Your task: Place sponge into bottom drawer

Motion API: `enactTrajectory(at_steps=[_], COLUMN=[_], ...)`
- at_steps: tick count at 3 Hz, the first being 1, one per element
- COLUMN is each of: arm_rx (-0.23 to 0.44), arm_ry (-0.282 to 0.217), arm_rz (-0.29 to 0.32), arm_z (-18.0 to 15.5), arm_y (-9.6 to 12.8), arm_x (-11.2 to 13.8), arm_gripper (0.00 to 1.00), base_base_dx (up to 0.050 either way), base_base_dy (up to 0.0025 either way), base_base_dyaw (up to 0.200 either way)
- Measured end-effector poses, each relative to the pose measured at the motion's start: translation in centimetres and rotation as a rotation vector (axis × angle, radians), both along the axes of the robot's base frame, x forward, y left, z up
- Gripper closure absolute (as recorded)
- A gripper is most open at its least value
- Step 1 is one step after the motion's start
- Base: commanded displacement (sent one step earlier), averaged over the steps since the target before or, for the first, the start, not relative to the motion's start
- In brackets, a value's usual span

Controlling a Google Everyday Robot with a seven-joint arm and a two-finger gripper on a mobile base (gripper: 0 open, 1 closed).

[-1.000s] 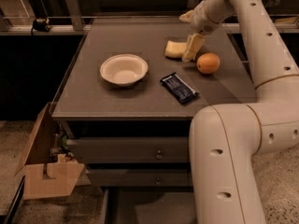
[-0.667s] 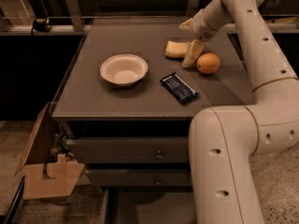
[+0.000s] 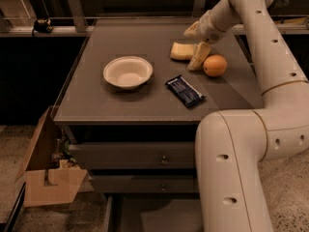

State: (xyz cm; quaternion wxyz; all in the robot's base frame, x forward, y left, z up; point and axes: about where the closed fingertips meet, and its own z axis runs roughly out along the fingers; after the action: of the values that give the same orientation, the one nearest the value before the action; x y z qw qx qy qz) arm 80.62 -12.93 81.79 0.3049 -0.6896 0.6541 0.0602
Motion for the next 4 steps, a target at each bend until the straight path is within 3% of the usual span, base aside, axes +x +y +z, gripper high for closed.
enactTrajectory(at_steps=[3, 4], arm_rx=[0.0, 0.0], arm_ry=[0.0, 0.0], arm_rz=[0.0, 0.0], arm_z=[-0.01, -0.01], arm_y=[0.0, 0.01], arm_x=[0.0, 0.01], arm_gripper=[0.88, 1.0], base_base_dx=[0.0, 0.0], base_base_dy=[0.0, 0.0], base_base_dyaw=[0.0, 0.0])
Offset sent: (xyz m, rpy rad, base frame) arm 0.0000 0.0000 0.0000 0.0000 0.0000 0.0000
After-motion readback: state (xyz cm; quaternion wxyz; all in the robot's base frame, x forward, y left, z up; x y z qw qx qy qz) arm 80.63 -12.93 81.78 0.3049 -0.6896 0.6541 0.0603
